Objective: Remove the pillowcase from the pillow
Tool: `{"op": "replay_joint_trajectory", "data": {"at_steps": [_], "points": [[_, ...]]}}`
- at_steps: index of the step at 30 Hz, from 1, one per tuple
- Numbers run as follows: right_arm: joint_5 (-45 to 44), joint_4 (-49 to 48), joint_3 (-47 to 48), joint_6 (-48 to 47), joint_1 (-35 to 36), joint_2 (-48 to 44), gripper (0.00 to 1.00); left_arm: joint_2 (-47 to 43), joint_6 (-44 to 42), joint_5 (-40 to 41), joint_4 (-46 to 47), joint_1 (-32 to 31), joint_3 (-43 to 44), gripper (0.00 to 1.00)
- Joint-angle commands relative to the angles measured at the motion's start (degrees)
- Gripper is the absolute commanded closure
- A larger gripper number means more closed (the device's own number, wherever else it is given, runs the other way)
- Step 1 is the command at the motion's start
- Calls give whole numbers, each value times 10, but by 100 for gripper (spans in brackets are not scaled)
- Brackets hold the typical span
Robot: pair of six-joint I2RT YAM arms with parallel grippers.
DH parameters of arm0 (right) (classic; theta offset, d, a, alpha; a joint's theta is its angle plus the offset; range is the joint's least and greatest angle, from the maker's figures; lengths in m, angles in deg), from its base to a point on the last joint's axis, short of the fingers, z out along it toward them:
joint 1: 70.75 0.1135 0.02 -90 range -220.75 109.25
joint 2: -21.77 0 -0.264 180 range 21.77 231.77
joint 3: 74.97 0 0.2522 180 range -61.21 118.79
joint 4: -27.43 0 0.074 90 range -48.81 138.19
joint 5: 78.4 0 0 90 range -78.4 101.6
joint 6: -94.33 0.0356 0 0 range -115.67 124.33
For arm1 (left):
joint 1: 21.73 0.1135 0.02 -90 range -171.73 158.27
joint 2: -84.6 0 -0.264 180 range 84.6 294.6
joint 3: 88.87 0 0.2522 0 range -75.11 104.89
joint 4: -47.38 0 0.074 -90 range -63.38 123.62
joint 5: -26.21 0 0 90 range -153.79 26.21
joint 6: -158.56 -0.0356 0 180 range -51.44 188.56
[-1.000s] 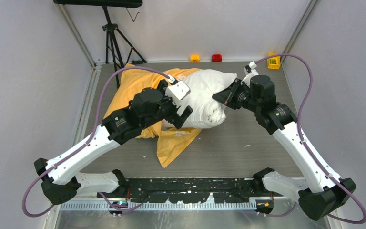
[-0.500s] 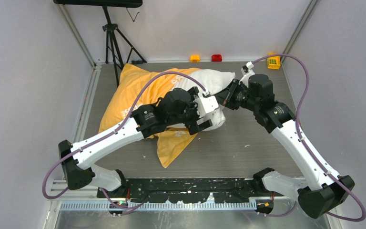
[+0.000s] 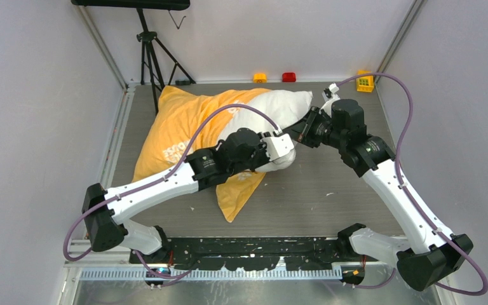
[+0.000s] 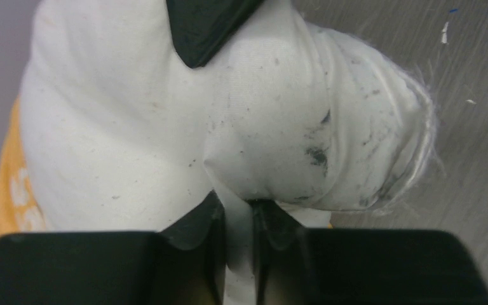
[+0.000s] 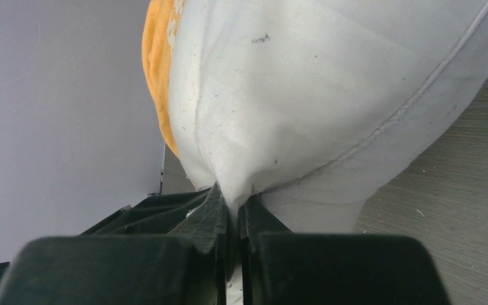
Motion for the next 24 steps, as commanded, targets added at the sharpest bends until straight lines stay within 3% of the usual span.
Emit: {"op": "replay_joint_trajectory", "data": {"at_steps": [1, 5, 8, 15, 20, 24], "points": [[-30, -60, 34, -25, 3, -69, 65, -42, 7, 67, -1, 6, -20, 100], [-139, -29, 16, -62, 3, -113, 34, -77, 17, 91, -14, 6, -22, 100], [-213, -18, -6, -78, 3, -148, 20, -105, 26, 99, -21, 6, -20, 100], [-265, 18, -42, -104, 3, -180, 16, -152, 56, 131, -19, 7, -8, 100], [-262, 15, -89, -104, 3, -195, 16, -183, 75, 201, -8, 9, 11, 100], [-253, -6, -134, -94, 3, -202, 16, -208, 97, 207, -21, 22, 40, 100]]}}
